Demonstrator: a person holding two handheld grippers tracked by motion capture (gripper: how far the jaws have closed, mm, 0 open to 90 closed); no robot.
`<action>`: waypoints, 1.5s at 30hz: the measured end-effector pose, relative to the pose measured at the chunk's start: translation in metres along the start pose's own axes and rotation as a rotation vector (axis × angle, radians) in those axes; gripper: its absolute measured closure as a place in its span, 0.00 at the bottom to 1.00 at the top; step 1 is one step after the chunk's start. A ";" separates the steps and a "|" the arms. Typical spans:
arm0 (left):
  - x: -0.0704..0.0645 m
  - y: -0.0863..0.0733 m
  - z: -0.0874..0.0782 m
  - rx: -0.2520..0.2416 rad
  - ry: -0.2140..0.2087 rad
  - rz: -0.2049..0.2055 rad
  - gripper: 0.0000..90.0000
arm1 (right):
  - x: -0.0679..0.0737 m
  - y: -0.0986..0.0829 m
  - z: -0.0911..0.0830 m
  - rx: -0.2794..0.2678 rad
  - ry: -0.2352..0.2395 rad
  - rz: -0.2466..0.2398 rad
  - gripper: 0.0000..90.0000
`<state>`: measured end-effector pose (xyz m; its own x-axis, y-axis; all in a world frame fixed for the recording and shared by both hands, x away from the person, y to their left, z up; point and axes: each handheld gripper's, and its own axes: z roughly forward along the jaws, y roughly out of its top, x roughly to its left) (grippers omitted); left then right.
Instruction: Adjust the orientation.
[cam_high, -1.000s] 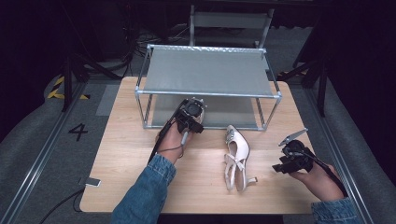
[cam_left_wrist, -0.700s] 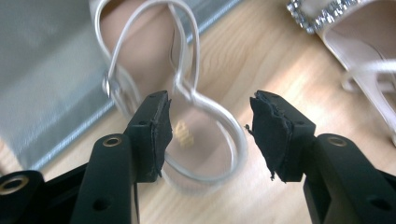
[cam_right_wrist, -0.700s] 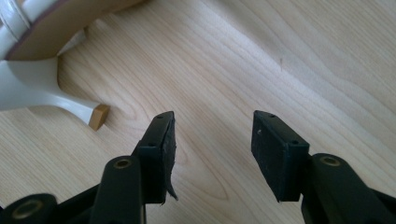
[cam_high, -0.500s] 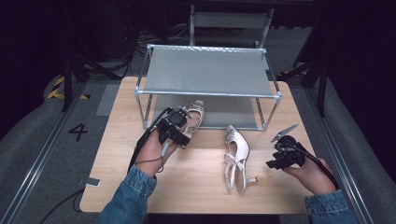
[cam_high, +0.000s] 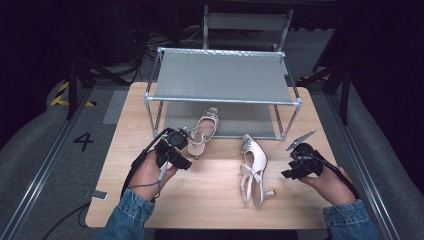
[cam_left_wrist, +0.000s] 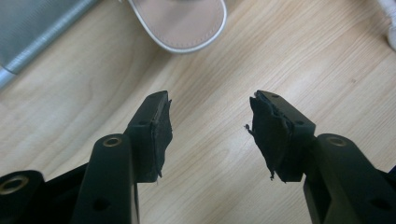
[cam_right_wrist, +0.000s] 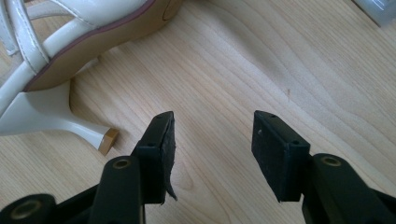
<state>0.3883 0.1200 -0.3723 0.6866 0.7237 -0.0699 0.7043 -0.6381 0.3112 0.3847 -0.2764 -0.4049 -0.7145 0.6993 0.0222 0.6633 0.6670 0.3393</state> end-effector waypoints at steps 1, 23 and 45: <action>0.002 0.000 0.004 0.003 -0.002 0.002 0.53 | 0.000 0.000 0.000 0.000 0.000 0.001 0.55; 0.015 0.022 0.072 -0.040 0.008 0.003 0.62 | -0.005 -0.017 -0.004 0.003 -0.016 0.042 0.55; 0.020 0.060 0.068 -0.165 -0.018 -0.013 0.86 | -0.010 -0.041 -0.006 0.012 -0.021 0.102 0.55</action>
<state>0.4569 0.0786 -0.4196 0.6816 0.7260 -0.0916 0.6751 -0.5755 0.4616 0.3629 -0.3120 -0.4130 -0.6383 0.7689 0.0362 0.7352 0.5951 0.3246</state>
